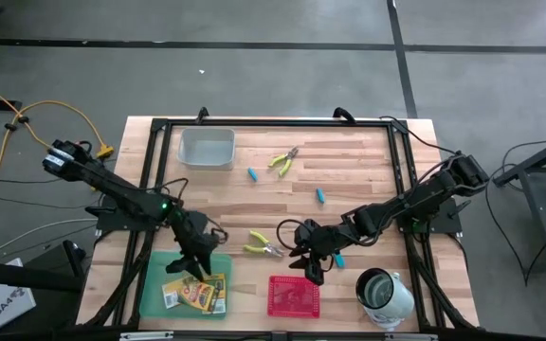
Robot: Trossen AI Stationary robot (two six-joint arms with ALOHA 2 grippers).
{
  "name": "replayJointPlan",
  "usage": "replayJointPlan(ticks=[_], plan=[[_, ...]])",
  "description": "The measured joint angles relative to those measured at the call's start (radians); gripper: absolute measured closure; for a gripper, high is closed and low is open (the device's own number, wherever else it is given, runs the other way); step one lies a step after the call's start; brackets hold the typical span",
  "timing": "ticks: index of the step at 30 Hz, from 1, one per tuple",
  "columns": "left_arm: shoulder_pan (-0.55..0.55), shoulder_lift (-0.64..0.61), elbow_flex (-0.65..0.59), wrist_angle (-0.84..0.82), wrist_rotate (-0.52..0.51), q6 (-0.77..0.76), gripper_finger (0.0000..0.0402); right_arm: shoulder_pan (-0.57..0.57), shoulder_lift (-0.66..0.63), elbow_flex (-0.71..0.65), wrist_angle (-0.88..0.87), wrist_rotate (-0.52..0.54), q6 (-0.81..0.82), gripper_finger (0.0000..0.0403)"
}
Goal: Pick & Place School Supplies
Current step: Put the green hole puncher into the gray bin
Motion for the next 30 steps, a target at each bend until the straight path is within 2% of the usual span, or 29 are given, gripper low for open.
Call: replayJointPlan(ticks=[6, 15, 18, 22, 30], plan=[[0.1, -0.063, 0.004, 0.026, 0.017, 0.142, 0.0255, -0.002, 0.0, 0.0, -0.007, 0.025, -0.004, 0.025], [0.291, -0.149, 0.004, 0.017, -0.036, 0.269, 0.0255, -0.018, 0.0, 0.0, -0.058, 0.204, -0.054, 0.025], [0.343, -0.148, 0.004, -0.002, -0.045, 0.297, 0.0255, -0.045, 0.0, 0.0, -0.082, 0.21, -0.054, 0.025], [0.389, -0.148, 0.004, -0.051, -0.113, 0.373, 0.0255, -0.084, 0.0, 0.0, -0.102, 0.205, -0.086, 0.025], [0.404, -0.148, 0.004, -0.087, -0.239, 0.515, 0.0255, -0.133, 0.0, 0.0, -0.101, 0.191, -0.248, 0.025]])
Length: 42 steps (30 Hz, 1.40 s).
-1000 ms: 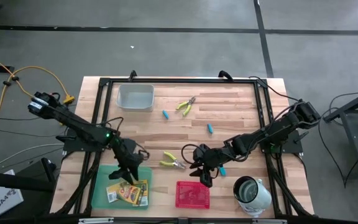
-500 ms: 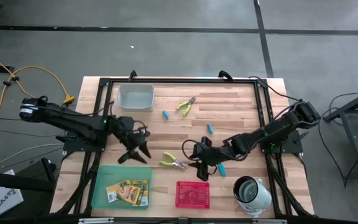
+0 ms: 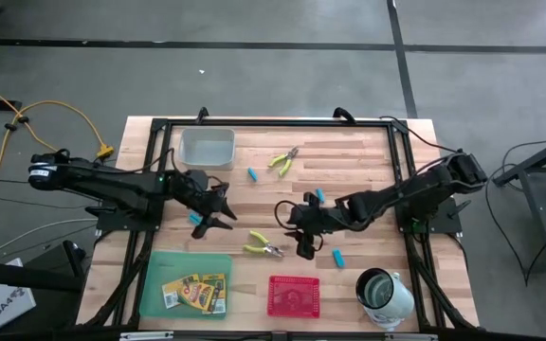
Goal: Pick & Place School Supplies
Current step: Put the green hole puncher into the gray bin
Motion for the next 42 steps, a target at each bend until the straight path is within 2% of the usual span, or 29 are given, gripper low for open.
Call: replayJointPlan(ticks=[8, 17, 28, 38, 42], plan=[[-0.038, 0.0, 0.0, -0.039, -0.151, 0.055, 0.0255, -0.082, 0.048, 0.001, 0.077, -0.113, -0.055, 0.025], [-0.102, 0.001, 0.0, -0.037, -0.212, 0.135, 0.0255, -0.133, 0.139, 0.001, 0.12, -0.166, -0.07, 0.025], [-0.103, 0.018, 0.0, 0.002, -0.243, 0.183, 0.0255, -0.129, 0.129, 0.0, 0.16, -0.082, -0.058, 0.025], [-0.103, 0.207, 0.001, 0.139, -0.246, 0.188, 0.0255, -0.118, 0.13, 0.0, 0.156, -0.089, -0.029, 0.025], [-0.102, 0.242, 0.011, 0.17, -0.246, 0.176, 0.0255, -0.094, 0.116, 0.0, 0.158, -0.086, -0.015, 0.025]])
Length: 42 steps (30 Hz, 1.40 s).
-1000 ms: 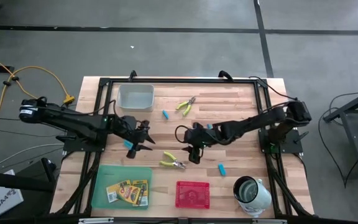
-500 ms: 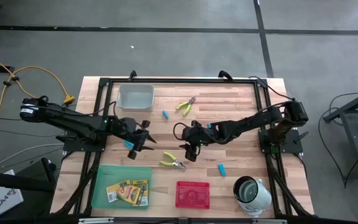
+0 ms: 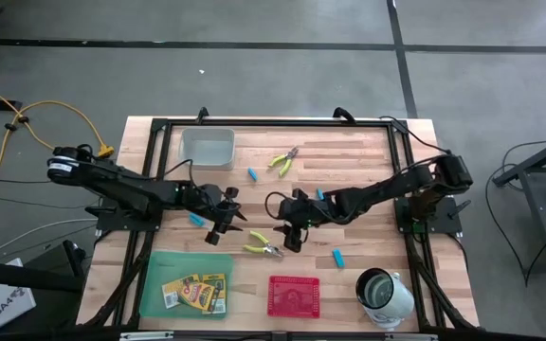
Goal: Pick & Place School Supplies
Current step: Put the green hole puncher into the gray bin
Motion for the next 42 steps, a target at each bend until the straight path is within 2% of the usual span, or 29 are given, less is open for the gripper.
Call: replayJointPlan(ticks=[5, 9, 20, 42], plan=[[0.0, 0.03, 0.008, -0.007, 0.006, -0.055, 0.0255, 0.03, -0.036, 0.0, -0.009, 0.022, 0.013, 0.025], [0.0, 0.063, 0.032, -0.016, 0.014, -0.058, 0.0255, 0.056, -0.063, -0.001, -0.02, 0.071, 0.018, 0.025], [0.0, 0.202, 0.093, -0.018, 0.056, -0.054, 0.0255, 0.114, -0.122, 0.0, -0.029, 0.108, 0.061, 0.025], [0.0, 0.408, 0.206, -0.006, 0.054, -0.005, 0.0255, 0.224, -0.123, 0.0, 0.024, 0.133, 0.141, 0.025]])
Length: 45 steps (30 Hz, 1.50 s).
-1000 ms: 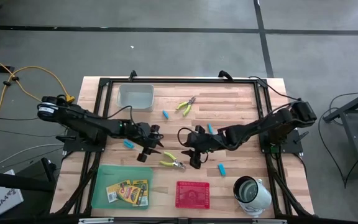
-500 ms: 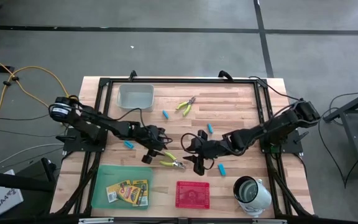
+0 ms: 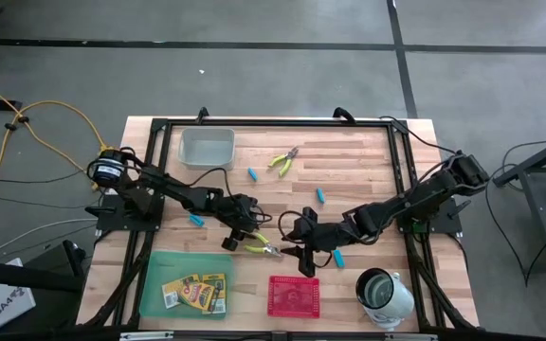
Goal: Pick & Place School Supplies
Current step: Put the green hole puncher into the gray bin
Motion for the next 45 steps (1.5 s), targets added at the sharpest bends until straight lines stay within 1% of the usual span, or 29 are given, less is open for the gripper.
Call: replayJointPlan(ticks=[8, 11, 14, 20, 23, 29, 35, 39, 45], plan=[[0.0, 0.029, 0.021, 0.003, 0.005, 0.013, 0.0255, 0.012, -0.001, 0.0, 0.012, -0.001, 0.003, 0.025], [-0.001, 0.027, 0.026, 0.005, 0.013, 0.018, 0.0263, 0.011, -0.001, 0.0, 0.009, 0.0, 0.003, 0.025], [-0.001, 0.027, 0.026, 0.004, 0.017, 0.019, 0.0285, 0.011, -0.001, 0.0, 0.009, -0.001, 0.003, 0.025], [-0.001, 0.027, 0.026, -0.005, 0.017, 0.018, 0.0347, 0.012, -0.001, 0.0, 0.007, -0.004, 0.003, 0.025], [-0.001, 0.027, 0.026, -0.005, 0.017, 0.022, 0.0367, 0.016, -0.001, 0.0, 0.004, -0.003, 0.003, 0.025], [-0.001, 0.027, 0.025, 0.023, 0.018, 0.075, 0.0368, 0.026, -0.002, 0.0, 0.002, -0.001, 0.003, 0.025], [0.024, 0.014, 0.025, 0.08, 0.013, -0.006, 0.0368, 0.044, -0.002, 0.0, 0.001, -0.001, 0.025, 0.025], [0.044, -0.031, 0.024, 0.064, -0.024, -0.035, 0.0368, 0.055, -0.002, 0.0, -0.003, 0.0, 0.029, 0.025], [0.097, -0.152, 0.025, -0.03, -0.085, -0.061, 0.0368, 0.057, -0.002, 0.0, -0.007, 0.008, 0.029, 0.025]])
